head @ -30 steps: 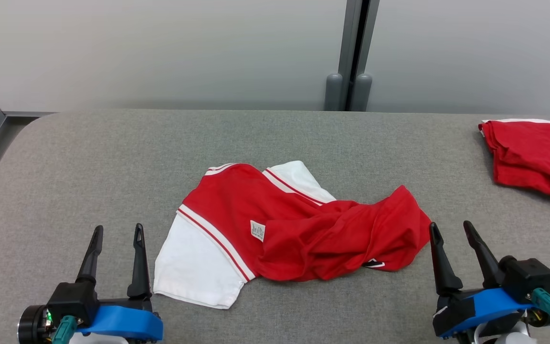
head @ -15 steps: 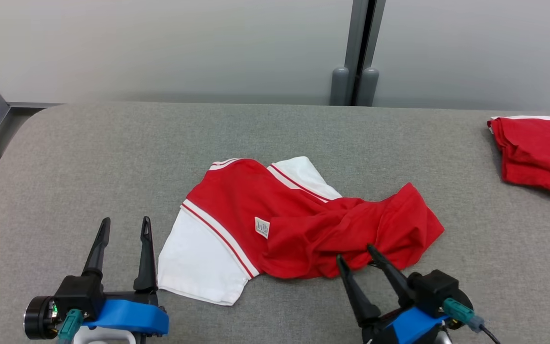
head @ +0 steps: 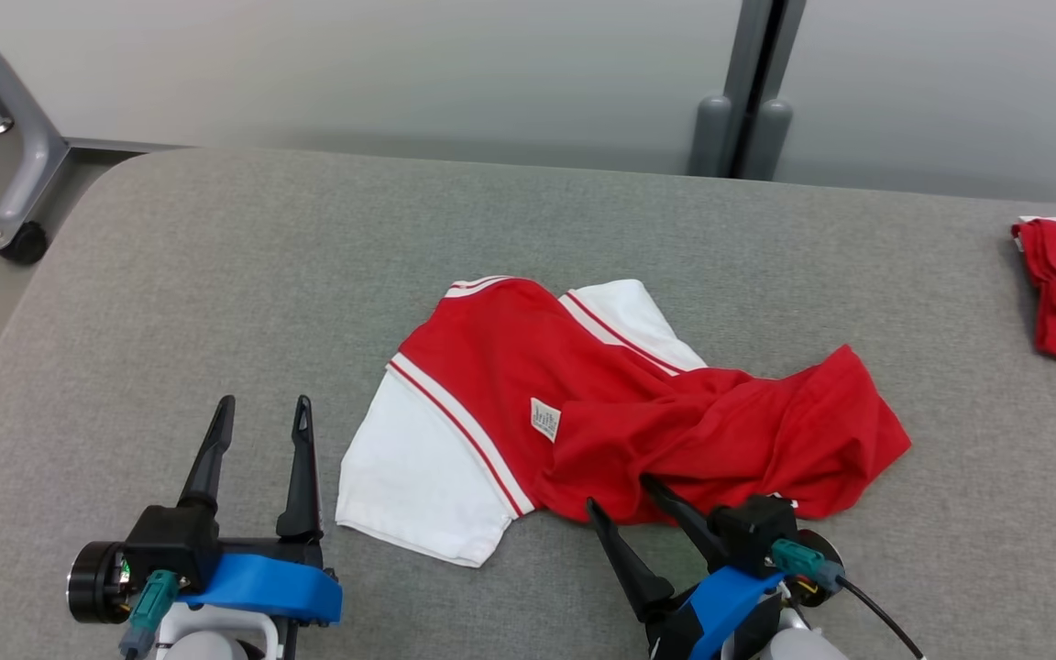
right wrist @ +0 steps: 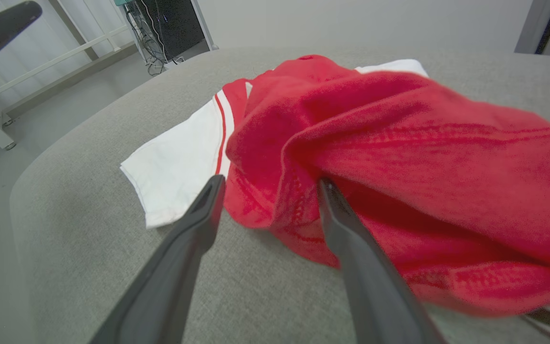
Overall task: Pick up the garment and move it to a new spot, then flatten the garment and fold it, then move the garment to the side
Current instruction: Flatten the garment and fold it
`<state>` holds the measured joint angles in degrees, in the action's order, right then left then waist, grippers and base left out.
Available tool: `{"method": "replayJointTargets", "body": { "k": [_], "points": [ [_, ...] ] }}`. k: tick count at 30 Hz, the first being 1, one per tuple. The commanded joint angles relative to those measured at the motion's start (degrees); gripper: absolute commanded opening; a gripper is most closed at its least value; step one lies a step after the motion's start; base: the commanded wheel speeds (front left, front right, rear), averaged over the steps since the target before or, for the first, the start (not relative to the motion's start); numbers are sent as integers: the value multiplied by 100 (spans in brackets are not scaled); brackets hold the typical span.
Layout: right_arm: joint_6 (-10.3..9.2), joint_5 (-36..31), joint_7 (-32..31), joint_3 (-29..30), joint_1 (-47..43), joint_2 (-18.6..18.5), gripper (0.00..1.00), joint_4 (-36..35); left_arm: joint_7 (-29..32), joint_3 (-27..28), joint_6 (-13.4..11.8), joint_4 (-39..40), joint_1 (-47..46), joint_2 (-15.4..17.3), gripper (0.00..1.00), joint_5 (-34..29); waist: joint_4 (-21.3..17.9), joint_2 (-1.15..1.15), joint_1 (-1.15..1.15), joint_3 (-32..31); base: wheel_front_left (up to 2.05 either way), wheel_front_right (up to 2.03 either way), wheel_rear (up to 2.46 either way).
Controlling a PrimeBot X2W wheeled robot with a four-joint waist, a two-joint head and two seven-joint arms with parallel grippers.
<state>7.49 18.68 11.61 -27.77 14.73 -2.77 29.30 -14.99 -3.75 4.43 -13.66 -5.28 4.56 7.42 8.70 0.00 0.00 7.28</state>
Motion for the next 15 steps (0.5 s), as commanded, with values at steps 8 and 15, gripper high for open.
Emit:
{"method": "replayJointTargets", "body": {
  "k": [8,15],
  "points": [
    [2,322,192,-255,661,-20,1,883,-27,3,56,-77,-166,-69,100,-35,201,0,0,97,0,0,0],
    [1,329,349,53,1016,-21,0,1145,-27,97,55,-125,-87,-92,100,-48,51,0,0,47,0,0,0]
  ]
}}
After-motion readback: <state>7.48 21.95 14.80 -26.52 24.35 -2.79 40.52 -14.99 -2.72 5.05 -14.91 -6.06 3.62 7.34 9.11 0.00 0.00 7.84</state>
